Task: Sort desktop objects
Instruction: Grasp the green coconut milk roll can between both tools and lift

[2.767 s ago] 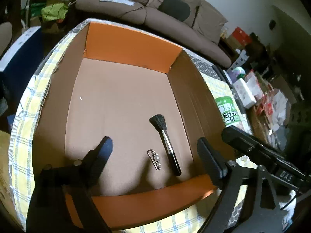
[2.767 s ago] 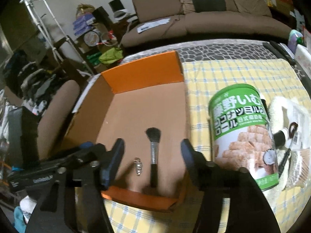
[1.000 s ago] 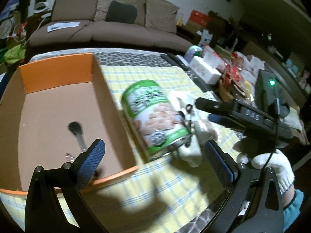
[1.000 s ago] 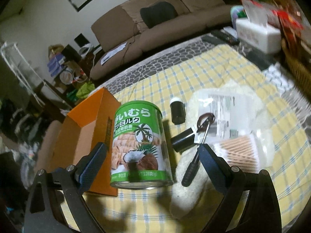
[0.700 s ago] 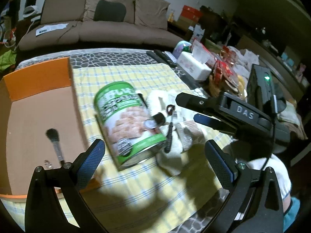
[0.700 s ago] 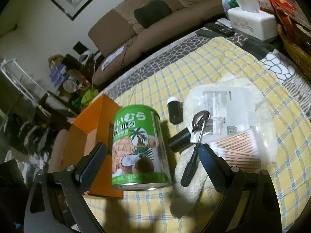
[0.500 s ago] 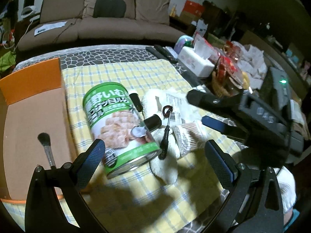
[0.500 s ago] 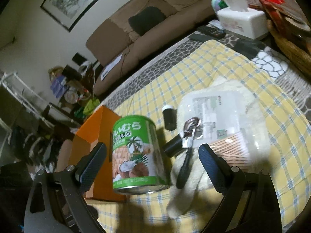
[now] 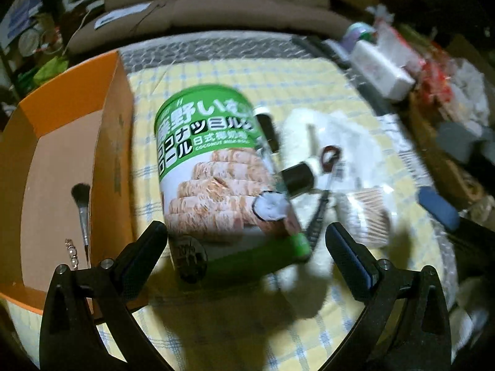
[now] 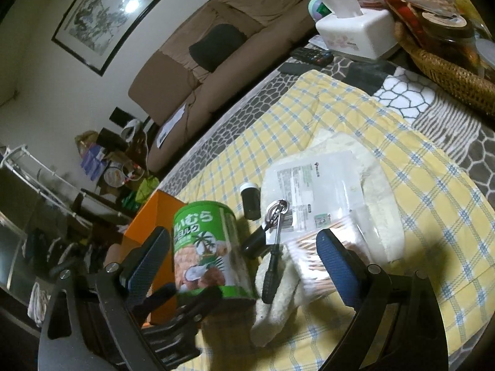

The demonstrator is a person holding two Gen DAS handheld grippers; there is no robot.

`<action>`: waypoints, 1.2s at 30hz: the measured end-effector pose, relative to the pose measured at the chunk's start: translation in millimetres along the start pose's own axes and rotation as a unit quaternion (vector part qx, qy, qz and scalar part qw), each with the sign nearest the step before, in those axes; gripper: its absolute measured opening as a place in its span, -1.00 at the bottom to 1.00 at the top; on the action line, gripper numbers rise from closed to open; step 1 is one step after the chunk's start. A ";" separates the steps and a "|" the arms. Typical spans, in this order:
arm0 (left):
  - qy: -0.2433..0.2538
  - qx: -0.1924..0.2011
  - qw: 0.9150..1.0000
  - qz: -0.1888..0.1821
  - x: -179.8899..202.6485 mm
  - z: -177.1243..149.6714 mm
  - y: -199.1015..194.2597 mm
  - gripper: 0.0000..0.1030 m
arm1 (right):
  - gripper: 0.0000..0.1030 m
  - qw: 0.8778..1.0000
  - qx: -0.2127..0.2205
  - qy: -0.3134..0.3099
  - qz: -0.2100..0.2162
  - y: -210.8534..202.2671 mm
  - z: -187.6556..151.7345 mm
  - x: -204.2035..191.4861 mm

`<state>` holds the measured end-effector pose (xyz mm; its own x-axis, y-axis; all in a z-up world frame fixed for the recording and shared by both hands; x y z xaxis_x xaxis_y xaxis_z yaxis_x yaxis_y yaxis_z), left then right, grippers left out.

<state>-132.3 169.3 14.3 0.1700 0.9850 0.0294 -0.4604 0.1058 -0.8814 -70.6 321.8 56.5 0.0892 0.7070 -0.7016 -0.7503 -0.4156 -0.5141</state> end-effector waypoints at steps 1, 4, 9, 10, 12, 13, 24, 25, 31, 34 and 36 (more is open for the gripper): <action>0.000 -0.005 1.000 0.010 -1.4 -0.3 4.0 0.99 | 0.89 1.000 -0.002 -0.002 0.000 0.9 -1.3 -1.9; -0.002 -0.014 1.000 0.022 -6.2 1.7 12.3 0.99 | 0.89 1.000 -0.007 -0.008 -0.002 3.1 -4.5 -7.2; 0.014 -0.013 0.998 0.054 -3.2 1.3 20.0 1.00 | 0.89 1.000 -0.013 -0.011 0.000 7.5 -8.5 -12.3; 0.017 -0.010 0.998 0.057 -2.5 0.9 20.2 1.00 | 0.89 1.000 -0.015 -0.011 -0.001 8.7 -9.0 -12.3; 0.026 -0.004 0.998 0.060 -2.2 -0.2 18.7 1.00 | 0.89 1.000 -0.018 -0.010 -0.006 10.2 -10.6 -10.7; 0.030 -0.001 0.998 0.058 -0.7 0.9 18.4 1.00 | 0.89 1.000 -0.019 -0.008 -0.009 11.0 -11.2 -9.6; 0.015 0.031 0.999 -0.012 -10.7 1.0 -8.8 0.95 | 0.89 1.000 -0.025 0.003 -0.002 14.9 -12.5 -7.9; 0.012 0.032 0.999 -0.018 -11.7 1.2 -13.0 0.94 | 0.89 1.000 -0.028 0.005 0.000 16.3 -13.4 -7.9; -0.015 0.022 0.997 -0.068 -19.1 -7.0 -28.3 0.91 | 0.90 0.989 -0.086 0.094 0.076 40.6 -34.7 -1.5; -0.025 0.013 0.996 -0.086 -21.8 -15.0 -31.0 0.91 | 0.90 0.974 -0.118 0.148 0.128 55.1 -49.1 -4.0; -0.031 0.012 0.995 -0.097 -22.6 -17.4 -33.7 0.91 | 0.90 0.970 -0.136 0.152 0.130 62.4 -56.7 -6.9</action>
Point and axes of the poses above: each gripper's, at about its wrist camera, not at the fingertips, and y roughly the way its jaws point, x to its right, z to its top, the point moved 7 cm from there along y, roughly the way its jaws point, and after that the axes turned 5 degrees about z, right-handed, at the moved point
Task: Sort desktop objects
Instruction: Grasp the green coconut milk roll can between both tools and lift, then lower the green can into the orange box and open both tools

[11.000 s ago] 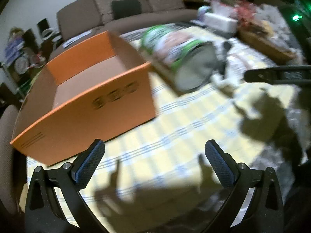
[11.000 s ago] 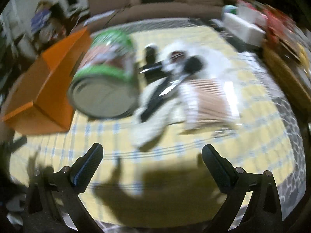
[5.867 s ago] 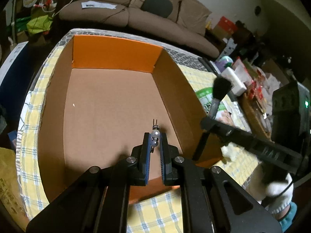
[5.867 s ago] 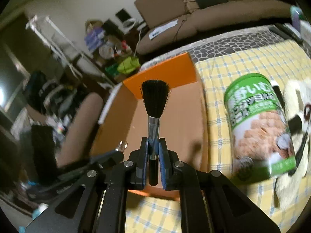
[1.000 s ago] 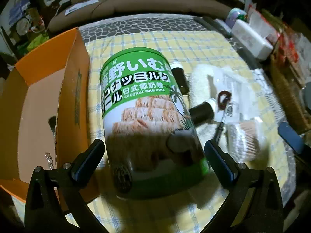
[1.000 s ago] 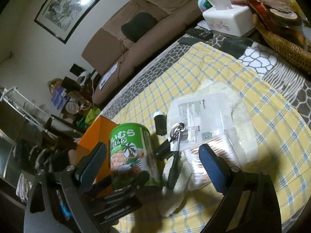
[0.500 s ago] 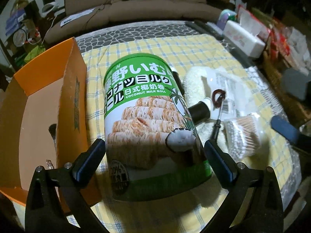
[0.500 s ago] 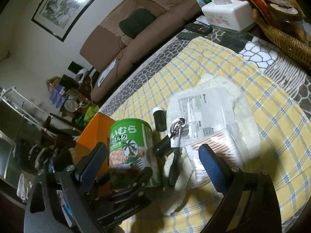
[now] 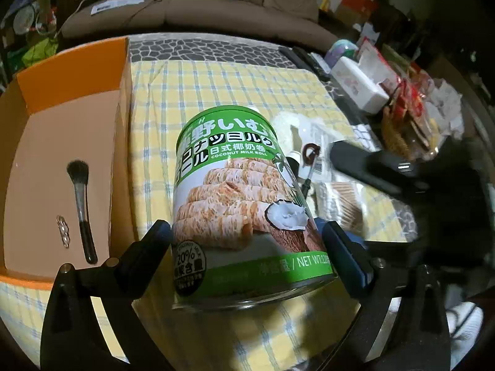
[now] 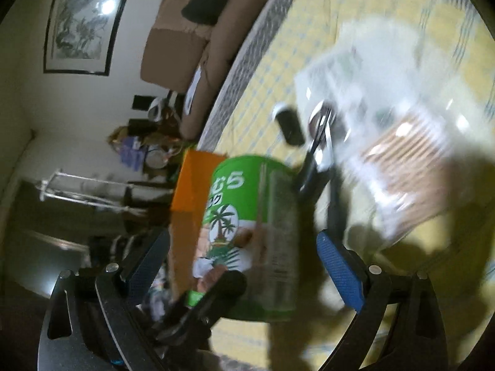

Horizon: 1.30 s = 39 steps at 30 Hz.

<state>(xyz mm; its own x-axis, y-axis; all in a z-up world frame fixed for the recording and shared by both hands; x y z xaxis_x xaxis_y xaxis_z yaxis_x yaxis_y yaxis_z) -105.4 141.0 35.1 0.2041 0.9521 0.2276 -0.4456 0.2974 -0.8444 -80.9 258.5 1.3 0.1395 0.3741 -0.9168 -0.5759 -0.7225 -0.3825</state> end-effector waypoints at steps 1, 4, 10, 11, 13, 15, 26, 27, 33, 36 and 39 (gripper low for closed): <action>-0.002 0.000 1.000 -0.007 0.3 -1.2 -1.9 0.90 | 0.90 1.000 -0.005 0.003 -0.003 3.6 -2.0 1.0; -0.003 -0.005 1.000 -0.019 2.9 -4.0 -3.7 0.90 | 0.90 0.999 -0.023 0.022 0.007 13.6 -6.0 6.4; -0.001 0.001 1.000 -0.024 3.6 -5.7 -8.7 0.89 | 0.94 0.998 -0.031 0.050 0.037 21.1 -6.4 7.4; 0.000 0.003 1.000 -0.026 3.7 -5.6 -10.4 0.89 | 0.94 0.998 -0.031 0.046 0.037 21.0 -6.0 5.9; 0.006 0.014 0.999 -0.028 5.2 -5.1 -16.1 0.86 | 0.94 0.998 -0.035 0.032 0.028 23.3 -6.4 1.6; 0.020 0.032 0.999 -0.027 8.9 -3.2 -25.0 0.82 | 0.94 0.999 -0.038 0.019 0.018 24.9 -7.6 -1.8; 0.054 0.077 0.995 -0.032 6.3 9.9 -71.6 0.72 | 0.89 0.999 -0.017 -0.040 0.029 22.6 -13.0 -33.2; 0.053 0.081 0.995 -0.032 3.8 10.7 -74.8 0.72 | 0.88 0.998 -0.015 -0.048 0.033 24.3 -14.2 -40.5; 0.037 0.100 0.994 -0.027 -32.3 21.9 -101.3 0.72 | 0.88 0.995 -0.007 -0.077 0.066 43.9 -24.9 -80.8; 0.020 0.108 0.994 -0.023 -57.3 25.7 -111.7 0.73 | 0.88 0.993 -0.012 -0.089 0.079 59.3 -34.1 -99.1; 0.008 0.115 0.993 -0.013 -80.0 27.7 -119.6 0.73 | 0.88 0.991 -0.022 -0.101 0.084 80.7 -45.4 -115.9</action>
Point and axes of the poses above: each gripper's, at about its wrist camera, not at the fingertips, and y roughly the way its jaws point, x to its right, z to its top, the point moved 7 cm from there along y, roughly the way its jaws point, and after that the axes turned 5 degrees about z, right-handed, at the moved point
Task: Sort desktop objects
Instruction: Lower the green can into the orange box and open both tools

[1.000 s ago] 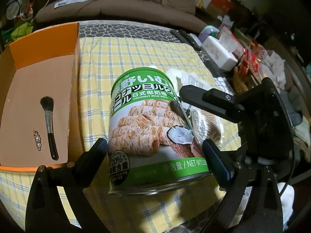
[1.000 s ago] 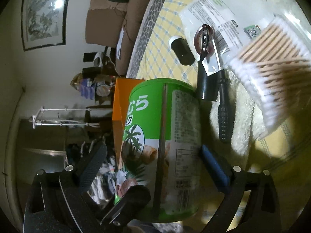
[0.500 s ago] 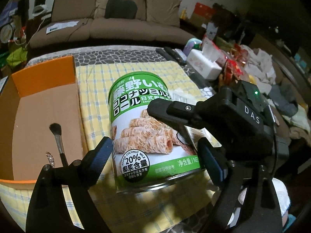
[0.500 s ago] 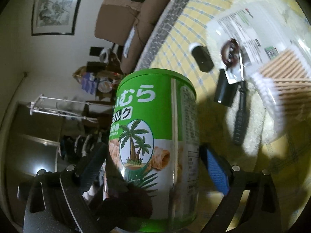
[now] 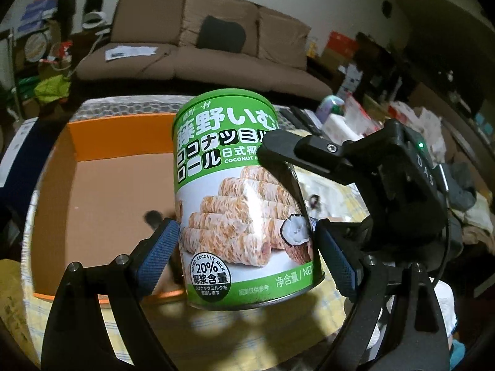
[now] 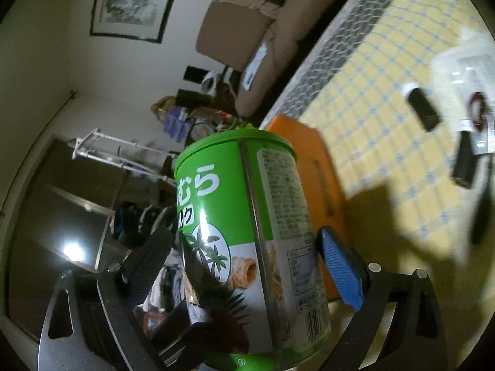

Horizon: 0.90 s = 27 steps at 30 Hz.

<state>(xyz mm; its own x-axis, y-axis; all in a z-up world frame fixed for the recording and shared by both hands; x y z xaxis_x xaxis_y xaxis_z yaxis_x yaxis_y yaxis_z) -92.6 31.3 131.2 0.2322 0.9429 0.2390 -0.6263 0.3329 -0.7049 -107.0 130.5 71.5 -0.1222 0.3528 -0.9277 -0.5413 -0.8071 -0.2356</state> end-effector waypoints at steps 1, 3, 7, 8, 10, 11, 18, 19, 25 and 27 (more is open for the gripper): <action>-0.002 0.003 1.000 0.005 -8.2 1.4 -2.2 0.73 | 0.89 1.000 -0.004 -0.003 0.000 6.9 -2.6 -2.4; -0.006 0.005 1.000 0.014 -23.3 3.5 -5.3 0.73 | 0.89 1.000 -0.018 -0.010 -0.002 24.6 -12.0 -6.5; -0.018 0.004 1.000 0.020 -58.1 5.9 -9.1 0.73 | 0.88 0.999 -0.046 -0.017 -0.006 57.7 -27.5 -12.2; -0.020 0.003 1.000 0.019 -64.7 5.6 -8.8 0.73 | 0.88 0.998 -0.054 -0.019 -0.008 64.2 -30.2 -12.8; -0.024 0.001 1.000 0.018 -77.8 4.8 -7.6 0.74 | 0.88 0.997 -0.067 -0.026 -0.014 77.1 -36.1 -15.6; -0.025 0.002 1.000 0.017 -83.1 4.8 -8.1 0.74 | 0.88 0.997 -0.071 -0.030 -0.017 82.7 -38.3 -17.1; -0.011 0.007 1.000 0.027 -110.2 11.5 -1.6 0.73 | 0.88 0.995 -0.090 -0.034 -0.026 116.5 -42.5 -21.0; -0.013 0.007 1.000 0.027 -115.6 9.4 0.4 0.73 | 0.88 0.994 -0.095 -0.035 -0.029 122.3 -41.9 -21.0; -0.063 -0.011 0.998 0.009 -154.0 -1.7 15.1 0.74 | 0.89 0.990 -0.123 -0.047 -0.059 154.5 -44.8 -15.8; -0.073 -0.026 0.997 0.015 -164.5 -6.1 19.6 0.74 | 0.89 0.986 -0.139 -0.049 -0.072 165.7 -52.2 -10.3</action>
Point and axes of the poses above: each gripper's, at about its wrist camera, not at the fingertips, and y roughly the way its jaws point, x to its right, z to its top, the point moved 7 cm from there along y, roughly the way its jaws point, and after that the axes turned 5 degrees about z, right-handed, at the moved point
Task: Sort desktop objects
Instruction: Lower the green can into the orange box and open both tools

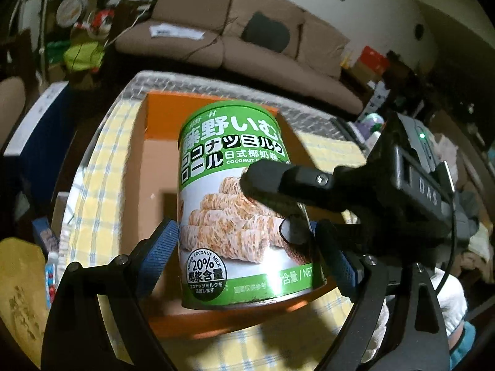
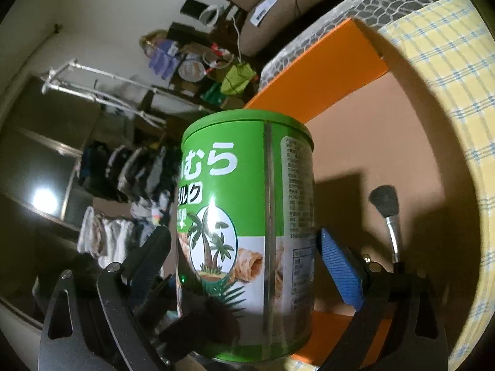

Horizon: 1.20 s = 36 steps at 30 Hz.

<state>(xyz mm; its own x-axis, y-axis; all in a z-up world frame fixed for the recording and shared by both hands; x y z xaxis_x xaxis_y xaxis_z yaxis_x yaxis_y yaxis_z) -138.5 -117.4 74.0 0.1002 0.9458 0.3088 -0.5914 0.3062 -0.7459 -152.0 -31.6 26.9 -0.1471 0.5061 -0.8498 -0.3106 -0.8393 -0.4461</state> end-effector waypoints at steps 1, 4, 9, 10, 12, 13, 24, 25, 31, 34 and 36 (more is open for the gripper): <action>0.000 -0.004 1.000 0.003 -4.3 -1.9 1.4 0.74 | 0.89 1.000 -0.009 0.001 -0.003 5.6 -2.1 1.8; 0.003 -0.017 1.000 0.013 -12.6 -7.7 5.1 0.74 | 0.89 1.000 -0.029 0.006 -0.007 19.3 -9.7 8.9; -0.003 -0.046 0.999 0.025 -17.5 -22.3 13.0 0.74 | 0.90 0.998 -0.046 -0.006 -0.030 27.7 -18.7 17.3; -0.003 -0.052 0.998 0.030 -18.5 -24.9 14.8 0.74 | 0.90 0.998 -0.049 -0.008 -0.034 28.9 -20.0 18.1; 0.001 -0.062 0.997 0.043 -19.4 -29.4 17.6 0.74 | 0.90 0.997 -0.057 -0.012 -0.041 33.0 -23.2 21.7; 0.003 -0.066 0.997 0.049 -19.0 -31.0 18.3 0.74 | 0.90 0.997 -0.060 -0.012 -0.044 35.0 -24.6 22.8; 0.017 -0.065 0.995 0.070 -14.0 -30.1 7.0 0.73 | 0.90 0.996 -0.070 -0.030 -0.048 39.2 -27.8 18.6; 0.014 -0.064 0.996 0.067 -14.6 -28.9 4.7 0.74 | 0.90 0.996 -0.070 -0.033 -0.049 39.5 -27.7 16.6; -0.022 -0.051 0.997 0.053 -30.4 -17.5 -4.0 0.75 | 0.90 0.997 -0.049 -0.038 -0.042 28.8 -18.8 3.0; -0.032 -0.051 0.997 0.047 -34.2 -16.7 -3.0 0.76 | 0.90 0.998 -0.030 -0.035 -0.041 14.9 -11.2 3.1; -0.029 -0.048 0.997 0.048 -32.1 -16.6 -2.9 0.76 | 0.90 0.998 -0.019 -0.036 -0.047 6.5 -7.5 5.2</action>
<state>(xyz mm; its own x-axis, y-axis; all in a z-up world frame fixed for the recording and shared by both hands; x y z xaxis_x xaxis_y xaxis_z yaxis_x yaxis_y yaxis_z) -126.7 -146.9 56.5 -0.0001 0.9642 0.2651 -0.5173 0.2268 -0.8252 -147.8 -35.9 17.5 -0.1867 0.5943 -0.7822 -0.2907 -0.7940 -0.5339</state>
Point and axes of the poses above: each gripper's, at about its wrist camera, not at the fingertips, and y roughly the way its jaws point, x to its right, z to its top, the point moved 7 cm from there along y, roughly the way its jaws point, and after that the axes turned 5 degrees about z, right-handed, at the moved point
